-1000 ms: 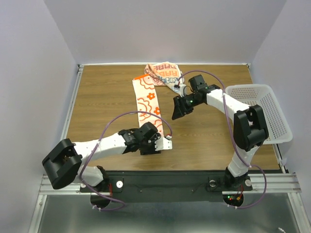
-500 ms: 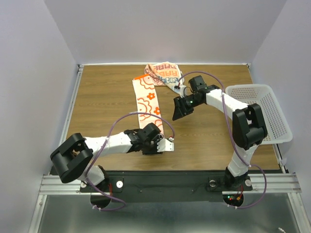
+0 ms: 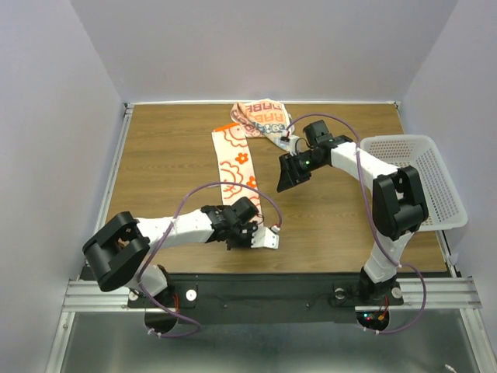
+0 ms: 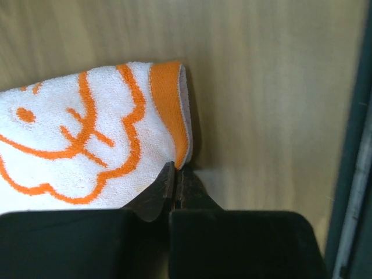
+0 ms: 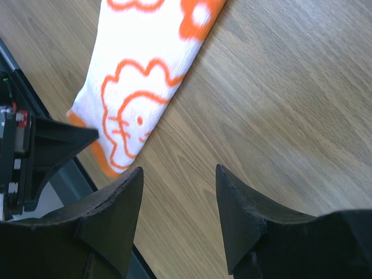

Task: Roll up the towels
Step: Fold the towel, then roll the towel

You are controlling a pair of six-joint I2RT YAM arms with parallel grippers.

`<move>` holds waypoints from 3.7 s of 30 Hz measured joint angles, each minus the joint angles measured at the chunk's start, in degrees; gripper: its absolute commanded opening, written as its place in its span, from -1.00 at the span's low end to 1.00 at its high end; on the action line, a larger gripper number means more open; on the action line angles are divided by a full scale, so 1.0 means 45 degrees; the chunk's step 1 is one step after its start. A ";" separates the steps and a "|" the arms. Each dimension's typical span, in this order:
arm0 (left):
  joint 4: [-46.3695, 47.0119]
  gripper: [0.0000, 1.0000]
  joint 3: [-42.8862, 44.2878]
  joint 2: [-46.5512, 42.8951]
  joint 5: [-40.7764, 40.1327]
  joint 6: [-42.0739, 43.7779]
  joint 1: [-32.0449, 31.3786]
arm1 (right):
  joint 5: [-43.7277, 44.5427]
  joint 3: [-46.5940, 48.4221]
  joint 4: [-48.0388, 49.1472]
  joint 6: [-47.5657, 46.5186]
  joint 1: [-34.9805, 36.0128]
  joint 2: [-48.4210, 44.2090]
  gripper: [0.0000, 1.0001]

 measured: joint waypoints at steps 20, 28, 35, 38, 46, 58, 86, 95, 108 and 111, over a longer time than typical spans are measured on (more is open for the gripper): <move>-0.3599 -1.00 0.3094 -0.0277 0.1350 -0.0238 0.1389 | -0.0024 0.0170 -0.0087 0.0102 -0.0005 -0.0296 1.00; -0.3191 -1.00 0.4648 0.1438 0.0991 0.0685 0.2953 | -0.0019 0.0219 -0.0102 0.0107 -0.0010 -0.0277 1.00; -0.2807 -1.00 0.5013 0.2273 0.0889 0.1248 0.3604 | -0.0019 0.0398 -0.0189 0.0107 -0.0034 -0.0257 1.00; -0.2652 -1.00 0.5246 0.2686 0.0860 0.1409 0.3803 | -0.0019 0.0520 -0.0199 0.0102 -0.0078 -0.0228 1.00; -0.2390 -1.00 0.5406 0.3065 0.0767 0.1627 0.4114 | -0.0019 0.0554 -0.0243 0.0102 -0.0180 -0.0063 1.00; -0.1991 -0.28 0.5697 0.3793 0.0481 0.1860 0.4367 | -0.0019 0.0554 -0.0316 0.0102 -0.0189 0.0005 1.00; 0.1545 0.71 -0.1360 -0.3041 -0.2686 -0.0529 0.0583 | 0.0005 0.1229 -0.0180 0.0806 0.0816 0.0597 0.41; 0.3866 0.73 -0.1379 -0.1331 -0.3789 -0.1078 0.0185 | 0.0423 0.1273 -0.0160 0.0714 0.0636 0.0680 0.89; 0.5498 0.40 -0.1501 0.0131 -0.4580 -0.0884 0.0175 | -0.0024 0.1525 -0.0126 0.0908 -0.0826 0.0675 1.00; 0.5649 0.35 -0.1506 0.0223 -0.4677 -0.0879 0.0175 | 0.0136 0.1525 -0.0058 0.0908 -0.0850 0.0627 1.00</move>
